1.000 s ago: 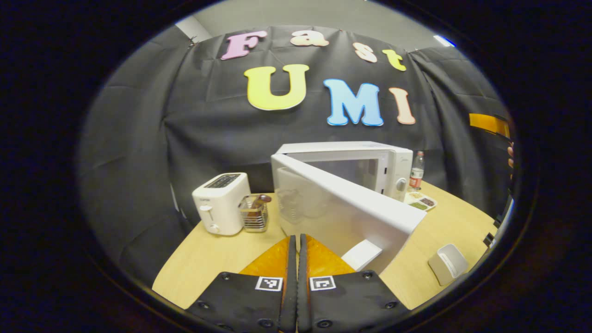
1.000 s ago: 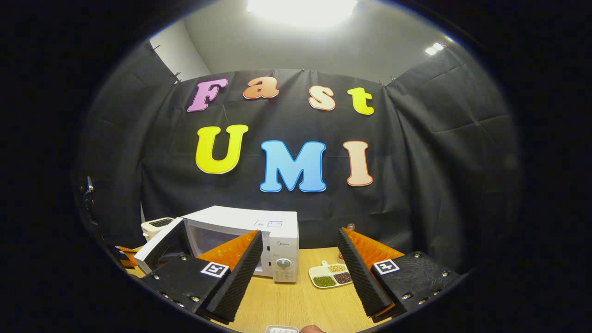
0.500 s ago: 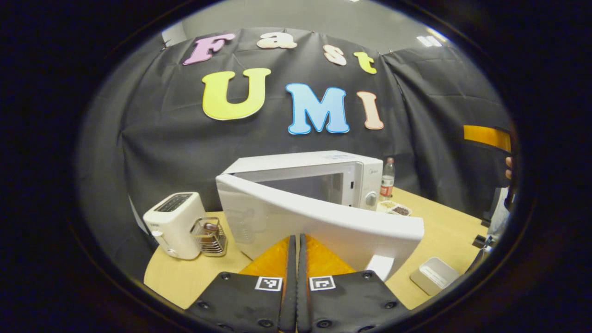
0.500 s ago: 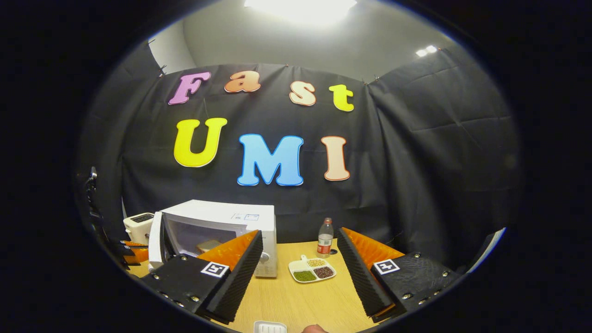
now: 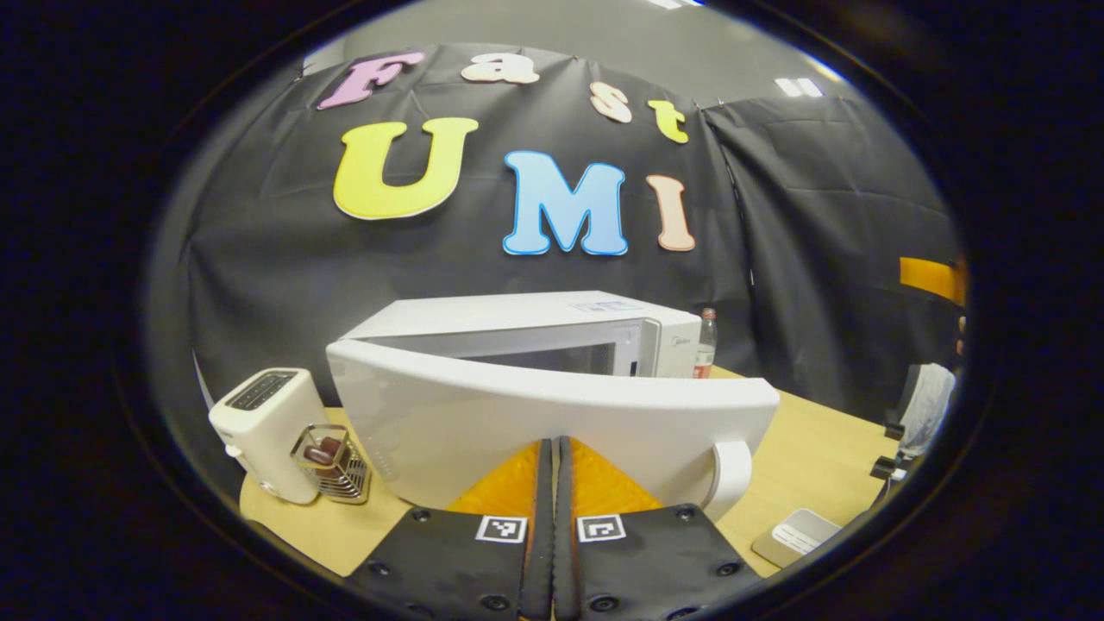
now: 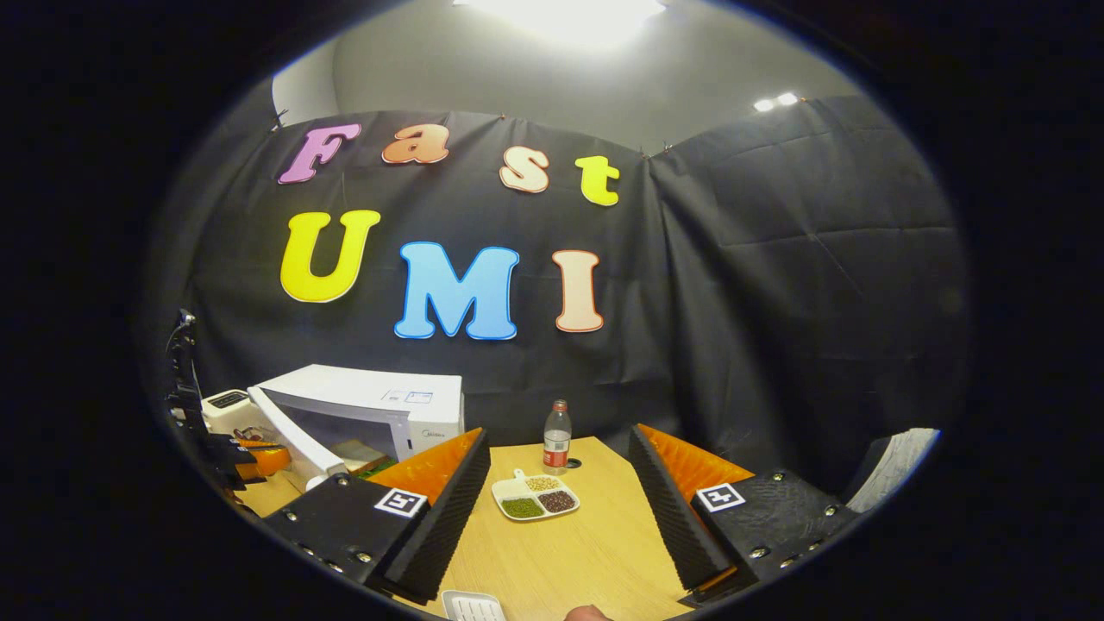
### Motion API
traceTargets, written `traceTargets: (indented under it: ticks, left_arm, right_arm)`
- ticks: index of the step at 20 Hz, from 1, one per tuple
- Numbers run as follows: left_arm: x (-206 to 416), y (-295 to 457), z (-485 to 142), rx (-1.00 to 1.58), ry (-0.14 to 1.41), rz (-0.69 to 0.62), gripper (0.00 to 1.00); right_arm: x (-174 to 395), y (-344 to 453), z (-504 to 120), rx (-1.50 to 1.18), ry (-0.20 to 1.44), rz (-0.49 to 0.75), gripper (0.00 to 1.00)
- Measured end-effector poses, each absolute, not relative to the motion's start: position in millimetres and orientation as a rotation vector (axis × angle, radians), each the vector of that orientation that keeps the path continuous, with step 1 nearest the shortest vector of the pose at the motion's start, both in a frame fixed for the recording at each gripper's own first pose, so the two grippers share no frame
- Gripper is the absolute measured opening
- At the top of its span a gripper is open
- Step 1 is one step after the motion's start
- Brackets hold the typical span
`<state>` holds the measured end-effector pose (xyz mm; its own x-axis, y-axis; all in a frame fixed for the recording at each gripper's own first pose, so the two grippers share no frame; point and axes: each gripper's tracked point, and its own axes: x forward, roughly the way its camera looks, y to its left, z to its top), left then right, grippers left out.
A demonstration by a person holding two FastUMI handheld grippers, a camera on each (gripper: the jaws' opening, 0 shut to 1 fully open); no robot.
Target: Open the microwave oven with the left hand, put the food in, and close the microwave oven.
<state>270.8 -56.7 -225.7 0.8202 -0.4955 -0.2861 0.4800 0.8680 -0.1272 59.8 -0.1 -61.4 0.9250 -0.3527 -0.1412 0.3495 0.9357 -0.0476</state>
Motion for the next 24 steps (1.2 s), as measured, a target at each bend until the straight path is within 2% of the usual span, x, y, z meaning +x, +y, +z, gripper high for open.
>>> traceTargets:
  ticks: [12,19,24]
  left_arm:
    - [336.6,-97.5,-229.6,-0.061,0.282,-0.52,0.07]
    - [378.8,-101.3,-231.3,-0.067,0.265,-0.459,0.06]
    - [382.3,-100.4,-229.7,-0.081,0.253,-0.428,0.07]
  right_arm:
    - [31.6,-24.7,-71.6,-0.041,0.201,-0.466,0.98]
    - [30.6,-24.5,-65.3,-0.064,0.199,-0.467,0.98]
    - [33.3,-20.2,-66.0,-0.058,0.199,-0.46,0.97]
